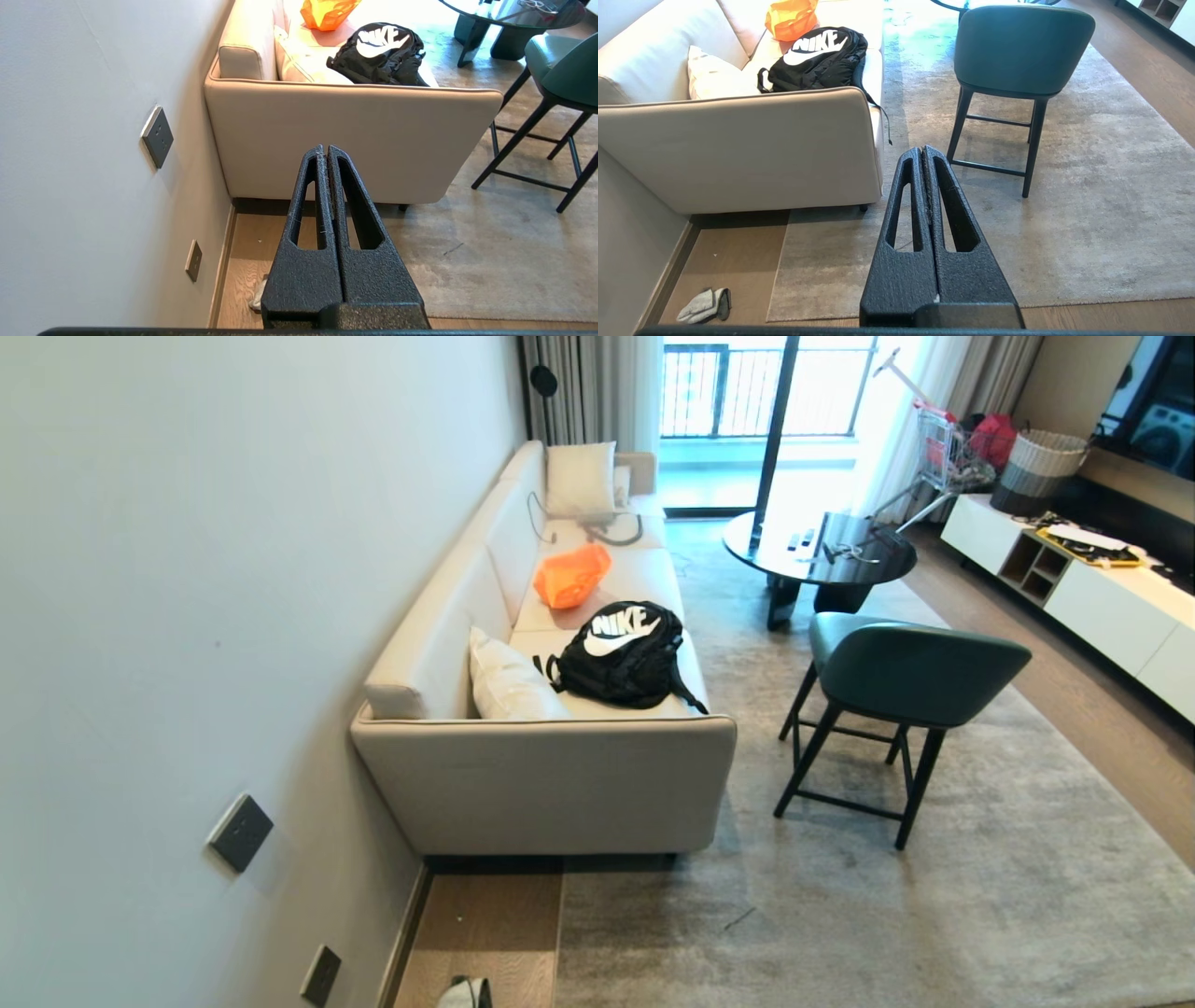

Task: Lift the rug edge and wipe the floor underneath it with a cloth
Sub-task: Pick up the rag

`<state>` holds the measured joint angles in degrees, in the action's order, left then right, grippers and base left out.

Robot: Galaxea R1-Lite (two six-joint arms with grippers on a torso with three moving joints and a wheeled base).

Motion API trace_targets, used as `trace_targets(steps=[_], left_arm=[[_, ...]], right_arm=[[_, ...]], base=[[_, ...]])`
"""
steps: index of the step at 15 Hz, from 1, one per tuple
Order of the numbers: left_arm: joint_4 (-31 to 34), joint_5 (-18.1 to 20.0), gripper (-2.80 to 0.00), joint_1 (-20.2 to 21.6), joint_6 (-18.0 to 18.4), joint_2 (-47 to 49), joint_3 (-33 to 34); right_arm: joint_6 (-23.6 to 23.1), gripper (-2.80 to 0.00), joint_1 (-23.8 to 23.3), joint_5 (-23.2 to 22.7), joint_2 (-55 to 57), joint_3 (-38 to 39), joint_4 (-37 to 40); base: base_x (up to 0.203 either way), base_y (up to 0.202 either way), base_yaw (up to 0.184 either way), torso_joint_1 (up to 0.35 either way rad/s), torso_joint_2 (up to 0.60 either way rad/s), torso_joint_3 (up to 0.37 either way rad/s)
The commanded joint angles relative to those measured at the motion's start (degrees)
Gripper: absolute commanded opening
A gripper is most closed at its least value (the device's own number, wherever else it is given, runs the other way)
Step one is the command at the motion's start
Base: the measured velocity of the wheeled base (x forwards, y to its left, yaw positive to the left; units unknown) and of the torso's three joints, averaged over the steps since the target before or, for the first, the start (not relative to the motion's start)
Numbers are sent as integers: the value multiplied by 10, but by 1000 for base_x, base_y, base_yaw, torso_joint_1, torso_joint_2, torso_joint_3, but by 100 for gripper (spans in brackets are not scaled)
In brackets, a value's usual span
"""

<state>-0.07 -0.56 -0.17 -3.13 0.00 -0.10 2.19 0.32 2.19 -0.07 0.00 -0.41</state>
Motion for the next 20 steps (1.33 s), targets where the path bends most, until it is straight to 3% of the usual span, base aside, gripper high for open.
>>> trace_targets(steps=[1, 11, 20], left_arm=[[0, -1, -280, 0, 0, 0, 0], [0, -1, -280, 0, 0, 0, 0], [0, 0, -280, 0, 0, 0, 0]], right_arm=[[0, -280, 0, 0, 1, 0, 0], [10, -280, 0, 2, 1, 0, 0], [10, -280, 0, 2, 1, 0, 0]], base=[[0, 0, 0, 0, 0, 0], [0, 0, 0, 0, 0, 0], [0, 0, 0, -113, 259, 146]])
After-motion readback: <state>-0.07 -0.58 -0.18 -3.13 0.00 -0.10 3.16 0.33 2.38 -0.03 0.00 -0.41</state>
